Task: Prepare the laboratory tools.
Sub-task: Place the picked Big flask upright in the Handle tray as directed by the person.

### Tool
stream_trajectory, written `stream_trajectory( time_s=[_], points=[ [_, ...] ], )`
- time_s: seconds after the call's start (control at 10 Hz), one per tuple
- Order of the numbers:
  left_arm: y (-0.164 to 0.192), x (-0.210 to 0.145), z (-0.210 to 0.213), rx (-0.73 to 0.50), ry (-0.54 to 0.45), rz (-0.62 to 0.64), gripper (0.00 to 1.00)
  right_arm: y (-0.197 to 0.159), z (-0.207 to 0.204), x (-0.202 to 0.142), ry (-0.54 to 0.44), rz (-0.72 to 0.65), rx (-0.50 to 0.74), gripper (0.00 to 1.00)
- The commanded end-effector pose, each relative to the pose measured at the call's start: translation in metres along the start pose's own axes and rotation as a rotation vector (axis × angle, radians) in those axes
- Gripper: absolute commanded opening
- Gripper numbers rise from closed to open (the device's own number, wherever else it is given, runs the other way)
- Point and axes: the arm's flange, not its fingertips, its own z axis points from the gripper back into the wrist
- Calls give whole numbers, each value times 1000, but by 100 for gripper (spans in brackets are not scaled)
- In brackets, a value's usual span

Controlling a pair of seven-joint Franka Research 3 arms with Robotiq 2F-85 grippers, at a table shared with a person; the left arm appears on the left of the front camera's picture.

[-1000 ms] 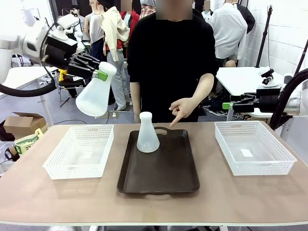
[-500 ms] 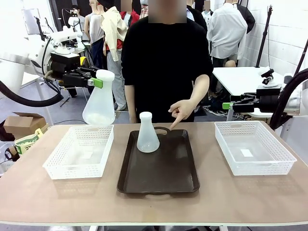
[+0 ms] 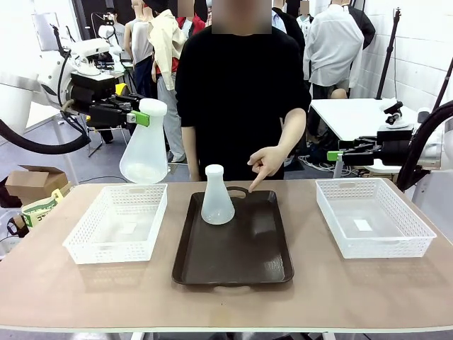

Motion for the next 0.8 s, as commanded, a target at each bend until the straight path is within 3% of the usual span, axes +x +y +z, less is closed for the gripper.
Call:
stream_trajectory(
  time_s=[0.0, 0.2, 0.4, 0.7],
  points=[
    [0, -24, -38, -26, -88, -68, 0, 2, 0, 0, 12, -15, -10, 100],
    [-4, -36, -84, 16, -148, -161, 0, 2, 0, 0, 12, -15, -10, 100],
    [7, -62, -141, -81, -193, -151, 0, 2, 0, 0, 12, -15, -10, 100],
    [25, -111, -178, -137, -138, -183, 0, 2, 0, 0, 12, -15, -10, 100]
  ],
)
